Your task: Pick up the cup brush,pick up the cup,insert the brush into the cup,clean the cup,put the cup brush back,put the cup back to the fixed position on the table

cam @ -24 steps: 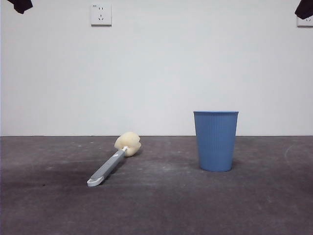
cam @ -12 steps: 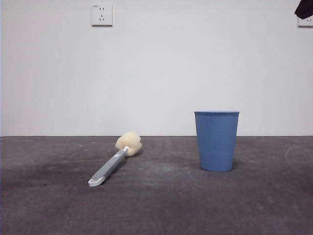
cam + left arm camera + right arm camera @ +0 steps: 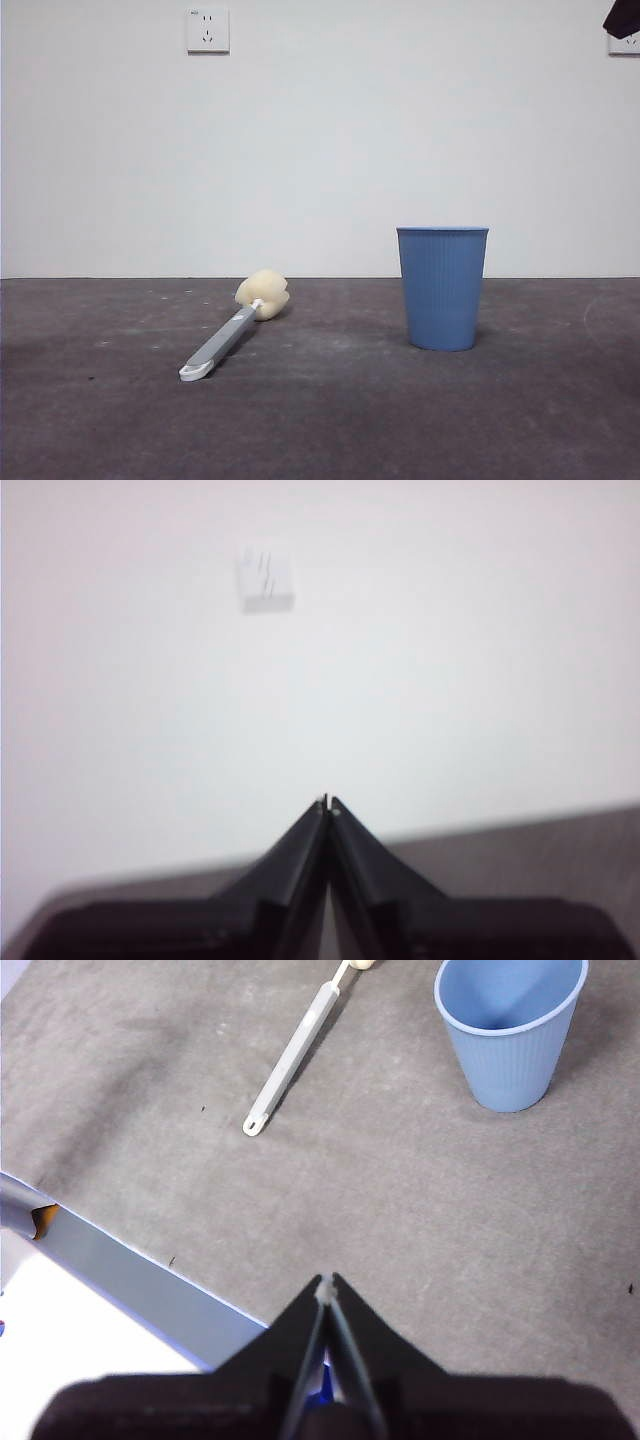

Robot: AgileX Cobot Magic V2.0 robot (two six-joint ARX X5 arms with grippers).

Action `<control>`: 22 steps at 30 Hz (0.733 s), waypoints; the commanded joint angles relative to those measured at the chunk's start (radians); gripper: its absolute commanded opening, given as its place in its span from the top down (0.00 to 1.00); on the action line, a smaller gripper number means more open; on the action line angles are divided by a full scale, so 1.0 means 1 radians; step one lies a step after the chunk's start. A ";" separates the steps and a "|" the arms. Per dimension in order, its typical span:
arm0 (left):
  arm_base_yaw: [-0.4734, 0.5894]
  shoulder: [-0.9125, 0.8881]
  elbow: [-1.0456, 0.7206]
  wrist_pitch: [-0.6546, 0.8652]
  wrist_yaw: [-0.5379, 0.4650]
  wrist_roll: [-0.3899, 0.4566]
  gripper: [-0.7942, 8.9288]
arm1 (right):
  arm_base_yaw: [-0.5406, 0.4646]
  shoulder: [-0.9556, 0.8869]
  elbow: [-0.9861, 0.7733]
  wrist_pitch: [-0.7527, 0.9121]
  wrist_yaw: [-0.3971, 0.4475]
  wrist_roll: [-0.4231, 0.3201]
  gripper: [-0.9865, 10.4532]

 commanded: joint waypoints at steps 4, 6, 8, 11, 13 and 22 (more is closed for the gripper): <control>0.043 -0.154 -0.235 0.008 0.002 -0.008 0.92 | 0.001 -0.002 0.000 0.005 0.002 -0.001 0.91; 0.047 -0.194 -0.293 0.007 0.002 -0.009 0.92 | 0.001 -0.002 0.000 0.005 0.002 -0.002 0.91; 0.047 -0.224 -0.341 0.005 0.002 -0.016 0.92 | 0.001 -0.002 0.000 0.005 0.002 -0.001 0.91; 0.047 -0.259 -0.396 0.001 0.002 -0.033 0.92 | 0.001 -0.002 0.000 0.005 0.002 -0.001 0.91; 0.047 -0.280 -0.425 -0.010 0.004 -0.049 0.92 | 0.001 -0.002 0.000 0.005 0.002 -0.001 0.91; 0.046 -0.311 -0.472 -0.138 0.008 -0.088 0.92 | 0.001 -0.002 0.000 0.005 0.002 -0.001 0.91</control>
